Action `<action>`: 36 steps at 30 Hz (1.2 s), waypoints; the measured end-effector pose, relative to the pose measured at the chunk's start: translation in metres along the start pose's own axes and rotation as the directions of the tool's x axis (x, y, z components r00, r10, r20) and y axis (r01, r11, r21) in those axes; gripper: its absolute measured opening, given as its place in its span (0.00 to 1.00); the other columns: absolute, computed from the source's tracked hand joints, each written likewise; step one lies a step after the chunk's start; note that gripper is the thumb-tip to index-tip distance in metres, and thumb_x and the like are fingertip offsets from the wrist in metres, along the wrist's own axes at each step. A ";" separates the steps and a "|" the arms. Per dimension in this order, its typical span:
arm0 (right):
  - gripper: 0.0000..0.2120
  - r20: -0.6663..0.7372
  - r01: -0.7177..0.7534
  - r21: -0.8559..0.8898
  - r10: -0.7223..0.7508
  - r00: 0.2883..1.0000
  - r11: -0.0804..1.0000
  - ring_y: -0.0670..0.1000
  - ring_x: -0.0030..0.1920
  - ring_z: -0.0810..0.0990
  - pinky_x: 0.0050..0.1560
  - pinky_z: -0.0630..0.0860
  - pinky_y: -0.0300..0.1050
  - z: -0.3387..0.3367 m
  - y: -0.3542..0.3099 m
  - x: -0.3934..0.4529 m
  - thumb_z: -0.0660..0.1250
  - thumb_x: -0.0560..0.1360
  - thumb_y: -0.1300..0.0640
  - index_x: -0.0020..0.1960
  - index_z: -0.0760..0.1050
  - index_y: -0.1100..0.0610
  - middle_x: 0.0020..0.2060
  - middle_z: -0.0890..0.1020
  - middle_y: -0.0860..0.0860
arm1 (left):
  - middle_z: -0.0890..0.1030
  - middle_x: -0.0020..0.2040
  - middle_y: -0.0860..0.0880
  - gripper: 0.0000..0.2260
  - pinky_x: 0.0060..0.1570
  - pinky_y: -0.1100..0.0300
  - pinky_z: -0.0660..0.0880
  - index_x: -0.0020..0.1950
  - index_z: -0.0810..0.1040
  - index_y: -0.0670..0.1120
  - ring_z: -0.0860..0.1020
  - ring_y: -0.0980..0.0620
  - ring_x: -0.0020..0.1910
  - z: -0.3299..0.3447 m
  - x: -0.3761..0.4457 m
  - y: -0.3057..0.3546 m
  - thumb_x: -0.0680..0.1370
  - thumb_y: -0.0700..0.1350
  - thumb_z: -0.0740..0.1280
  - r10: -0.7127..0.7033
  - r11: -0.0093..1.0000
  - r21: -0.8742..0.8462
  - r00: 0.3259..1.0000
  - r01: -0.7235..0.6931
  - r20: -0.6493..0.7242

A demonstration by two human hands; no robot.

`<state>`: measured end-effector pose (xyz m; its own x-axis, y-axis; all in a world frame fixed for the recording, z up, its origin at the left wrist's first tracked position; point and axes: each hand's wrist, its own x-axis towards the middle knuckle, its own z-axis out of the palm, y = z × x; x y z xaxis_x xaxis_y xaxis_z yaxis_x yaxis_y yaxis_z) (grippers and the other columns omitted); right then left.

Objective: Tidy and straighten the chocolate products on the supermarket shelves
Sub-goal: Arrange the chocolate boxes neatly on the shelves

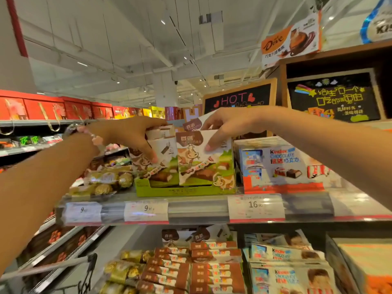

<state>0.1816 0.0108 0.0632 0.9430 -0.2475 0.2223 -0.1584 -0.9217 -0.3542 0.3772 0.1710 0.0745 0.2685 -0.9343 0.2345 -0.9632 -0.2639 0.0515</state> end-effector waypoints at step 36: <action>0.52 0.133 0.113 -0.601 -0.041 0.990 0.791 0.55 0.74 0.57 0.71 0.59 0.55 0.022 -0.028 -0.021 0.61 0.64 0.27 0.76 0.40 0.47 0.77 0.51 0.50 | 0.65 0.59 0.54 0.62 0.49 0.64 0.69 0.73 0.43 0.65 0.67 0.53 0.57 0.072 -0.037 -0.018 0.51 0.53 0.81 -0.281 0.851 -0.523 0.879 0.043 -0.385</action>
<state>0.1723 0.0483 0.0482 0.9792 -0.1680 0.1137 -0.1945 -0.9367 0.2910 0.3855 0.1930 -0.0055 0.5014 -0.6548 0.5655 -0.8154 -0.1391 0.5619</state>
